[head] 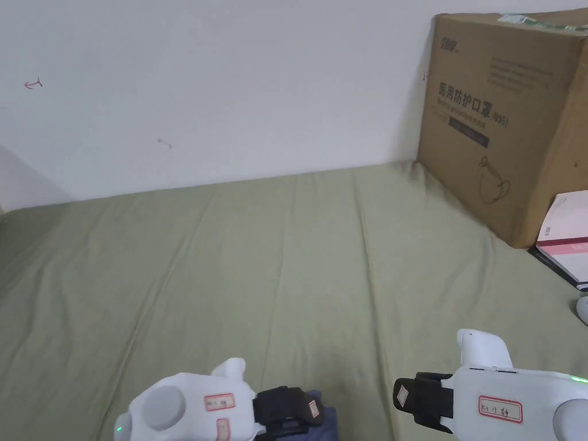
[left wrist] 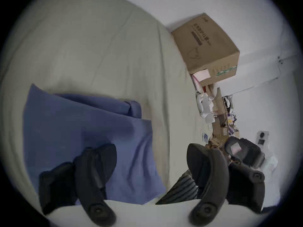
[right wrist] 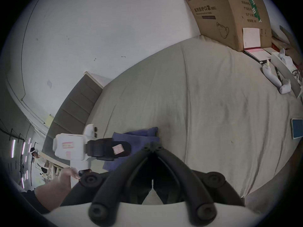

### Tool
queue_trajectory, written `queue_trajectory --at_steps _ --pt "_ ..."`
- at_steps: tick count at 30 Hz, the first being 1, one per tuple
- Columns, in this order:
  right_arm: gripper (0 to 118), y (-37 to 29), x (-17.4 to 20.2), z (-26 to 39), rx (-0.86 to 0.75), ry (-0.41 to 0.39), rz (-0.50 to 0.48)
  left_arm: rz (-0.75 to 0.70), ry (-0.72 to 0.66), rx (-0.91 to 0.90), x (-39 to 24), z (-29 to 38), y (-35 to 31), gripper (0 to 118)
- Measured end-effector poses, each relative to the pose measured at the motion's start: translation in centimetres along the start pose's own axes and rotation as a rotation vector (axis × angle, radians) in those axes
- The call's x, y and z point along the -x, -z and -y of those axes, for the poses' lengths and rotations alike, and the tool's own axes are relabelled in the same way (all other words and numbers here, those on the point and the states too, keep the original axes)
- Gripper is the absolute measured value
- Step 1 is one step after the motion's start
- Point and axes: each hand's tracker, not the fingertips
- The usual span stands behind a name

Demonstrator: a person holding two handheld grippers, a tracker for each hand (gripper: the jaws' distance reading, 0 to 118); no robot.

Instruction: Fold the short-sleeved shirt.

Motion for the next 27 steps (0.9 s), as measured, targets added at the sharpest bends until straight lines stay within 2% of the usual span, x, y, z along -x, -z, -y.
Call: queue_trajectory --at_steps 1,2,3,4,5,7,10,12,14,15,16,17,19,20,23,25,27 --pt "0 -0.1 -0.2 0.0 -0.004 0.001 0.004 -0.042 0.062 -0.035 -0.4 0.4 -1.1 93" --pt "0 -0.2 -0.3 -0.1 -0.015 0.000 0.010 -0.107 0.143 -0.069 -0.8 0.9 -2.4 84" --pt "0 -0.3 -0.3 -0.1 -0.026 -0.003 0.014 -0.143 0.205 -0.088 -1.2 1.2 -3.1 67" --pt "0 -0.5 -0.5 -0.2 -0.037 -0.005 0.019 -0.154 0.240 -0.080 -1.8 1.6 -3.5 41" --pt "0 -0.5 -0.5 -0.3 -0.044 -0.005 0.022 -0.161 0.279 -0.066 -2.3 1.8 -3.5 7" --pt "0 -0.5 -0.7 -0.4 -0.049 -0.001 0.026 -0.156 0.320 -0.044 -3.1 2.2 -3.0 3" --pt "0 -0.6 -0.8 -0.5 -0.056 0.006 0.031 -0.069 0.280 0.046 -3.7 2.3 0.1 3" --pt "0 -0.6 -0.7 -0.6 -0.064 0.002 0.036 -0.091 0.267 0.115 -4.0 2.8 2.9 3" --pt "0 -0.6 -0.5 -0.8 -0.066 0.000 0.041 -0.195 0.247 0.245 -3.2 4.0 7.3 2" --pt "0 -0.6 -0.4 -0.8 -0.067 0.001 0.041 -0.298 0.257 0.283 -2.8 5.2 9.3 2" --pt "0 -0.6 -0.2 -0.8 -0.067 0.003 0.039 -0.308 0.280 0.272 -2.6 6.2 9.9 2" --pt "0 -0.7 0.0 -0.7 -0.065 0.005 0.038 -0.229 0.320 0.153 -3.4 6.6 9.6 2" --pt "0 -0.8 0.4 -0.5 -0.063 0.008 0.029 -0.267 0.408 0.179 -4.3 6.4 9.5 2" --pt "0 -0.9 0.7 -0.4 -0.062 0.005 0.020 -0.236 0.385 0.178 -4.4 6.1 8.8 2" --pt "0 -1.5 1.8 -0.2 -0.057 -0.031 0.015 -0.015 0.233 0.099 -3.7 5.0 3.2 2" --pt "0 -2.2 2.9 -0.6 -0.088 -0.098 0.019 -0.052 0.283 -0.095 -5.2 4.0 -2.1 2" --pt "0 -3.3 4.4 -1.2 -0.158 -0.164 0.020 -0.155 0.364 -0.326 -6.3 2.6 -8.4 2"
